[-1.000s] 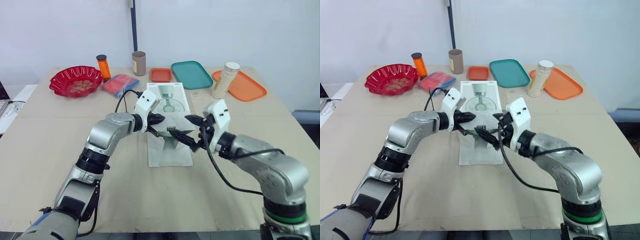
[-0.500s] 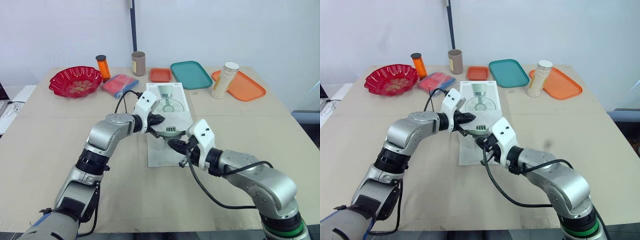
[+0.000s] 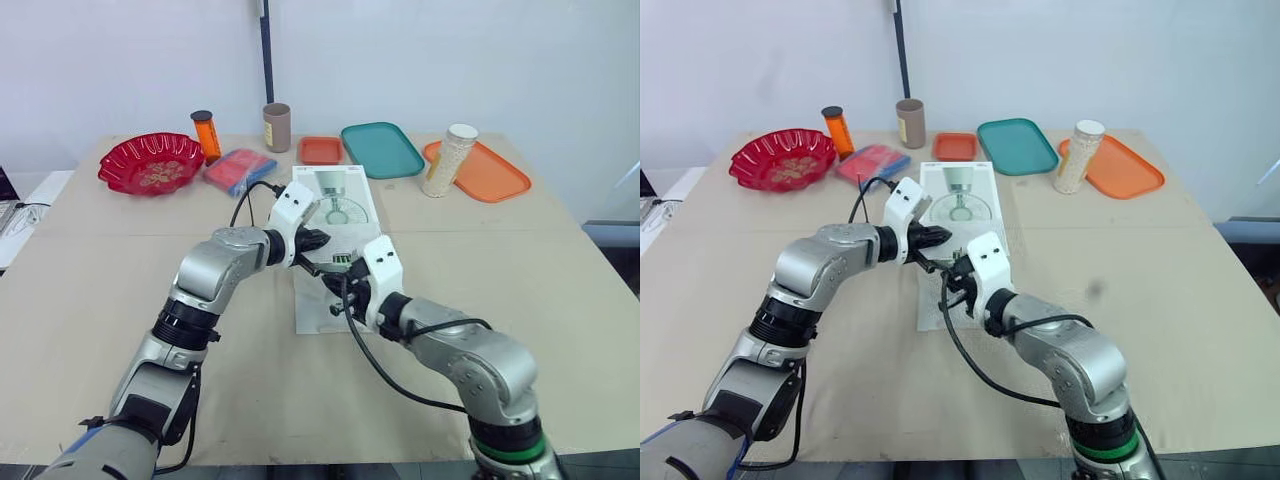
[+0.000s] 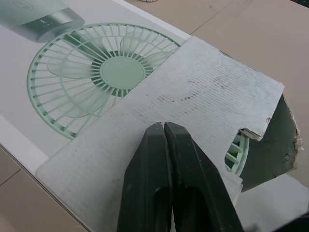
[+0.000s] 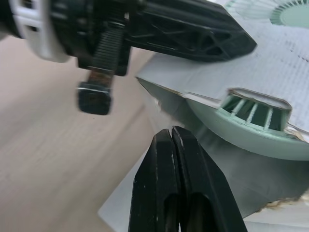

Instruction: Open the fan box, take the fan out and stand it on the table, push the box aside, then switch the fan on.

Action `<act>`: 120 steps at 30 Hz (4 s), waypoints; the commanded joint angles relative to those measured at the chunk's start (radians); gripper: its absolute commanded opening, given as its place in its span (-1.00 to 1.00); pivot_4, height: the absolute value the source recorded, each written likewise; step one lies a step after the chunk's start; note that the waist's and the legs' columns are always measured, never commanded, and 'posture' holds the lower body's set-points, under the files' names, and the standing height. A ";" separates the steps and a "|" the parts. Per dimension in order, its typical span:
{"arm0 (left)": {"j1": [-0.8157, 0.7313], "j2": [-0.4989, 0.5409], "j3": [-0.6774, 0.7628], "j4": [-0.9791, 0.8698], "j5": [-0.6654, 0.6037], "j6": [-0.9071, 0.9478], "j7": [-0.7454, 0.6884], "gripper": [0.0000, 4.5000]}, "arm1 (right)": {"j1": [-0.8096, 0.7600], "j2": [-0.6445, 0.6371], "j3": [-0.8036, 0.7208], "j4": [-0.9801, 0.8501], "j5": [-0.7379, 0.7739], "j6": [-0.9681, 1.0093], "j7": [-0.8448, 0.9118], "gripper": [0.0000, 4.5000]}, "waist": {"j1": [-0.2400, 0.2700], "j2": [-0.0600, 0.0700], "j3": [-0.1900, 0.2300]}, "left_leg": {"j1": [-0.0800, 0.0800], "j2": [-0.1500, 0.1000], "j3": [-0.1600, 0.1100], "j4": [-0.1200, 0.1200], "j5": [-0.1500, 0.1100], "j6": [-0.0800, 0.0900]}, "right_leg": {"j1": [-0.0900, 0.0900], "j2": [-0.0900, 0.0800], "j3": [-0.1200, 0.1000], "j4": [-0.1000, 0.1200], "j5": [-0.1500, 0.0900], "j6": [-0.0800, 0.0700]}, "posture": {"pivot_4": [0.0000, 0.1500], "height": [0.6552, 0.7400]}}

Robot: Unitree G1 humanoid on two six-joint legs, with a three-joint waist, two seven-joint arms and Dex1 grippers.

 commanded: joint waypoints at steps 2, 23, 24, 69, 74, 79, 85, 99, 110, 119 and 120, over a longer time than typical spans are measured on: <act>0.002 -0.001 -0.006 0.016 0.012 0.010 0.000 -0.95 | -0.014 0.009 -0.029 -0.007 -0.027 0.002 -0.020 -1.00 | 0.000 0.000 0.000 | 0.000 0.000 0.000 0.000 0.000 0.000 | 0.000 0.000 0.000 0.000 0.000 0.000 | 1.00 0.96; 0.001 -0.013 -0.006 0.018 0.009 -0.002 -0.004 -0.95 | 0.110 -0.047 -0.143 -0.193 -0.083 0.197 -0.056 -1.00 | 0.001 0.000 0.000 | 0.000 0.000 0.000 0.000 0.000 0.000 | 0.000 0.000 0.000 0.000 0.000 0.000 | 1.00 0.96; 0.001 -0.014 -0.006 0.019 0.008 -0.003 -0.004 -0.95 | 0.115 -0.050 -0.152 -0.207 -0.087 0.207 -0.060 -1.00 | 0.000 0.000 0.000 | 0.000 0.000 0.000 0.000 0.000 0.000 | 0.000 0.000 0.000 0.000 0.000 0.000 | 1.00 0.96; 0.046 0.014 0.036 -0.054 0.012 0.031 0.036 -0.95 | 0.004 -0.154 -0.094 0.119 -0.290 -0.242 0.146 -1.00 | -0.001 0.001 0.000 | 0.000 0.001 0.001 0.000 0.000 0.000 | 0.000 0.001 0.001 0.000 0.000 0.000 | 1.00 0.96; 0.038 0.005 0.037 -0.046 0.010 0.030 0.036 -0.95 | -0.003 -0.205 -0.133 -0.049 -0.239 -0.151 0.171 -1.00 | -0.003 0.001 0.000 | 0.000 0.001 0.001 0.000 0.000 0.000 | 0.000 0.001 0.001 0.000 0.000 0.000 | 1.00 0.96; 0.026 -0.011 0.055 -0.042 0.000 0.029 0.044 -0.95 | -0.078 -0.162 -0.112 -0.062 -0.216 -0.154 0.175 -1.00 | -0.002 0.001 0.000 | 0.000 0.001 0.001 0.000 0.000 0.000 | 0.000 0.001 0.001 0.000 0.000 0.000 | 1.00 0.96; 0.013 -0.019 0.125 -0.112 -0.036 0.054 0.078 -0.95 | -0.117 -0.097 -0.075 0.113 -0.240 -0.223 0.174 -1.00 | -0.001 0.000 0.000 | 0.000 0.000 0.001 0.000 0.000 0.000 | 0.000 0.001 0.001 0.000 0.000 0.000 | 1.00 0.96; 0.039 0.047 0.191 -0.439 -0.156 0.325 0.131 -0.95 | -0.126 -0.054 -0.046 0.275 -0.241 -0.245 0.192 -1.00 | -0.002 0.000 0.000 | -0.001 0.001 0.001 0.000 0.000 0.000 | -0.001 0.001 0.001 0.001 0.001 0.000 | 1.00 0.96; 0.148 0.030 0.092 -0.508 -0.174 0.378 0.178 -0.95 | -0.131 -0.021 -0.018 0.279 -0.258 -0.232 0.186 -1.00 | -0.002 0.001 0.000 | 0.000 0.001 0.001 0.000 0.001 -0.001 | -0.001 0.001 0.001 0.001 0.001 -0.001 | 1.00 0.96; 0.157 0.045 -0.041 -0.469 -0.121 0.258 0.162 -0.95 | -0.124 -0.007 -0.002 0.274 -0.274 -0.228 0.182 -1.00 | -0.002 0.001 0.000 | 0.000 0.001 0.001 0.000 0.001 -0.001 | -0.001 0.001 0.001 0.001 0.001 -0.001 | 1.00 0.96; 0.159 0.049 -0.053 -0.464 -0.111 0.247 0.163 -0.95 | -0.125 -0.007 -0.002 0.275 -0.275 -0.229 0.182 -1.00 | -0.002 0.001 0.000 | 0.000 0.001 0.001 0.000 0.001 -0.001 | -0.001 0.001 0.001 0.001 0.001 -0.001 | 1.00 0.96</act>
